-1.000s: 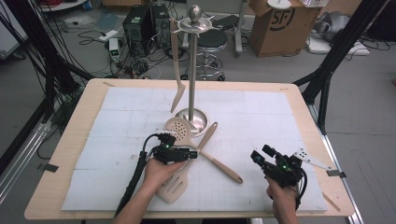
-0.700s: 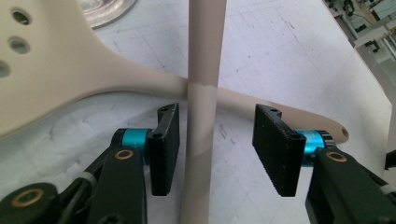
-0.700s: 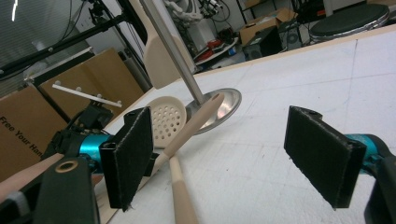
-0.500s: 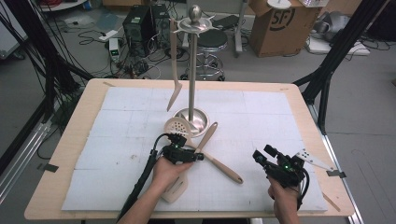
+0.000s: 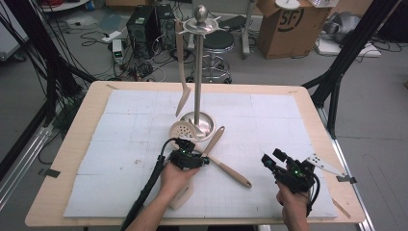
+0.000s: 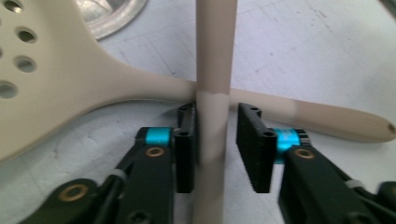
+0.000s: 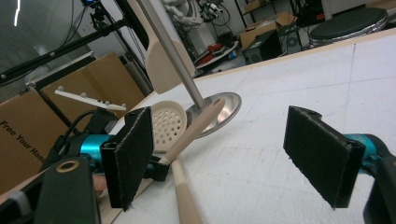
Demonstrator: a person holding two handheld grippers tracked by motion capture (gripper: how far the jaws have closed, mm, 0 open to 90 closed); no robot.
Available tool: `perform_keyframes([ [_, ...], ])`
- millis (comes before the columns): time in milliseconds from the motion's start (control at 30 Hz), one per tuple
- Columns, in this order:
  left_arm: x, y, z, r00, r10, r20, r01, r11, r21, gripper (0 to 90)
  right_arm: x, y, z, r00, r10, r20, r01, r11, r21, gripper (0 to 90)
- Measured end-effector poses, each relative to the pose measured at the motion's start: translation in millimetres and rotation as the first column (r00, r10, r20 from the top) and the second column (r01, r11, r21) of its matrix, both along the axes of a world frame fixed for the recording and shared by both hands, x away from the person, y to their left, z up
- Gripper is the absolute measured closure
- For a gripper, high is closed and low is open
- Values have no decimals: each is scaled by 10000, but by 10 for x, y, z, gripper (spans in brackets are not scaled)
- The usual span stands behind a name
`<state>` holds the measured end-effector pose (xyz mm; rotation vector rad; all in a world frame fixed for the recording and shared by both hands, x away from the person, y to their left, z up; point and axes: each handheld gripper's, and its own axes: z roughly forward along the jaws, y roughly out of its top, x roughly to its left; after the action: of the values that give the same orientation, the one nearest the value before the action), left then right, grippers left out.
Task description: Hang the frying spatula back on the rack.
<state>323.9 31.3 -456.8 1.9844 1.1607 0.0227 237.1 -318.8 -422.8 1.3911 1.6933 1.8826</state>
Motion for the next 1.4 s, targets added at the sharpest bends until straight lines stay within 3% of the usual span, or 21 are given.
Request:
perform_keyframes([
  [300,-2,23,-4,10000,-67,47,68,9999,-99,769,-4,-17,-4,10000,-66,-35,66,10000,5,239],
  [500,-24,105,59,9998,-214,4,214,9946,-1014,770,0,-21,-10,10000,-82,-15,82,10000,-35,241],
  [667,-21,233,142,9999,-54,109,72,9838,-1793,771,-10,-27,-4,9999,-106,-40,106,9999,10,243],
  [900,-66,326,275,9983,134,562,5,9705,-2409,773,-4,-16,-9,9999,-110,5,110,9999,-38,243],
  [1000,-65,365,327,9981,73,614,99,9613,-2755,774,-5,-7,-9,10000,-86,-45,86,10000,-35,243],
  [1100,-74,389,395,9969,53,783,171,9592,-2823,774,-3,-6,-10,9999,-93,-61,92,9999,-48,243],
  [1400,-84,450,555,9939,64,1099,306,9429,-3317,774,0,0,-12,10000,-96,-19,96,9999,-101,245],
])
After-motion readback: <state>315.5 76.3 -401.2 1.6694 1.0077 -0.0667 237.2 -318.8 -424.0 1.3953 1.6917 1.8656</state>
